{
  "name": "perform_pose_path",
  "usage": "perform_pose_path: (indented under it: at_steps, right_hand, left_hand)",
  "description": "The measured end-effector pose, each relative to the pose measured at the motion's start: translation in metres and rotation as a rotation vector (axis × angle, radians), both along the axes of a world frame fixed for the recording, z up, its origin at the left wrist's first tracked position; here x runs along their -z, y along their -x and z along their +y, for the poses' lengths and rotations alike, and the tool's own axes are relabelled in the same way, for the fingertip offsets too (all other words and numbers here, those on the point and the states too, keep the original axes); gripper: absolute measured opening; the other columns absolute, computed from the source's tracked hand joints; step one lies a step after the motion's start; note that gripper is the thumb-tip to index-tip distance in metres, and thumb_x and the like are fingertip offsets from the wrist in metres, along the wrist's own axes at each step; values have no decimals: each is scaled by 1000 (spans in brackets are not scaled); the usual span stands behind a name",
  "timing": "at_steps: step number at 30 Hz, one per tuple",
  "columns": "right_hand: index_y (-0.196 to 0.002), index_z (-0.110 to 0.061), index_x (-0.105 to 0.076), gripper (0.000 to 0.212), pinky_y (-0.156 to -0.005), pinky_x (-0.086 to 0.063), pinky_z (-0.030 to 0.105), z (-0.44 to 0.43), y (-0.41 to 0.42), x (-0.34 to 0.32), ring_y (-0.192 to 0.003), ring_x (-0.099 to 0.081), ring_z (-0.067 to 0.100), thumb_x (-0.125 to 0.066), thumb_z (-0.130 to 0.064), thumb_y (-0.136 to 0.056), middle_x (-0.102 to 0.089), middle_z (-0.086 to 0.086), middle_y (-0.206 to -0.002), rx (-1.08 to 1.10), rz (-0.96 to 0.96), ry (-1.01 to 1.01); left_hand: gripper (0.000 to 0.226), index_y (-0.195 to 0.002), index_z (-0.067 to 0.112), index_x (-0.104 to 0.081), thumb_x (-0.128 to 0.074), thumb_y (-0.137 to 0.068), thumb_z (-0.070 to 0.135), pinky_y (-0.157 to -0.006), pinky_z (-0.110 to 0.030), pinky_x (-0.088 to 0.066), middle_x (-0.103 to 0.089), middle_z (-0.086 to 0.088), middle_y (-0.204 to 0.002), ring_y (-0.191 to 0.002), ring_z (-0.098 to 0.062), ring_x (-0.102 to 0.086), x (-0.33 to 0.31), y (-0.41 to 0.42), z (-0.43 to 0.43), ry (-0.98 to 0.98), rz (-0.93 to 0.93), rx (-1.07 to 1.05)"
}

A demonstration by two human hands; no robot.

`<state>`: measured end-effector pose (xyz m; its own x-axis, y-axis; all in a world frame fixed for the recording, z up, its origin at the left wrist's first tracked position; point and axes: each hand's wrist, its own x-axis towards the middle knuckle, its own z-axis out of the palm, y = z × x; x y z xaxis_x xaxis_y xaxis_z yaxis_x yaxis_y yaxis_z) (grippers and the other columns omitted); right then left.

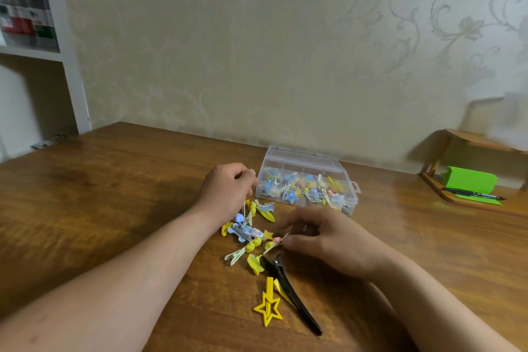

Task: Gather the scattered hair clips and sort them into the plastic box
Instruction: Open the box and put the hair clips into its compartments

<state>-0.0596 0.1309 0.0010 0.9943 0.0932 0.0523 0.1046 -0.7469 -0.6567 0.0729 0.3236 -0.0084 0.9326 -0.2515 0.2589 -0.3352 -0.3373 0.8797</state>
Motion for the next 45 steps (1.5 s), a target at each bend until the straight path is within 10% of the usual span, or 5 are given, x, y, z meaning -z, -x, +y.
perform_pose_path:
  at_steps: [7, 18, 29, 45]
  right_hand:
    - [-100, -44, -75, 4, -69, -42, 9, -2, -1, 3, -88, -58, -7, -74, -43, -96, -60, -34, -95, -24, -36, 94]
    - [-108, -25, -73, 11, -98, -57, 39, -16, -3, 3, -93, -75, 12, -73, -30, -99, -79, -3, -100, 107, 2, -314]
    - [-111, -13, -72, 12, -66, -53, 26, -13, -26, -18, -74, -69, 15, -72, -12, -99, -79, 6, -90, 313, -210, -535]
    - [-97, -11, -73, 14, -48, -44, 24, 13, -131, -44, -65, -64, 14, -82, -19, -91, -80, 5, -84, 449, -40, -3]
  left_hand:
    - [33, -86, 18, -77, -55, -108, 28, -84, -53, -60, -72, -3, -80, -76, -30, -65, -1, 2, 0, -9, -11, -10]
    - [33, -85, 17, -77, -55, -108, 27, -84, -55, -60, -72, -3, -79, -78, -33, -67, -1, 1, 0, -15, -11, -7]
    - [34, -85, 20, -77, -54, -108, 28, -85, -48, -59, -73, 0, -78, -86, -30, -71, 4, -6, -1, 13, -22, -11]
    - [38, -90, 7, -76, -54, -107, 34, -64, -33, -42, -72, -15, -83, -84, -34, -67, 8, -13, -1, 33, -39, -10]
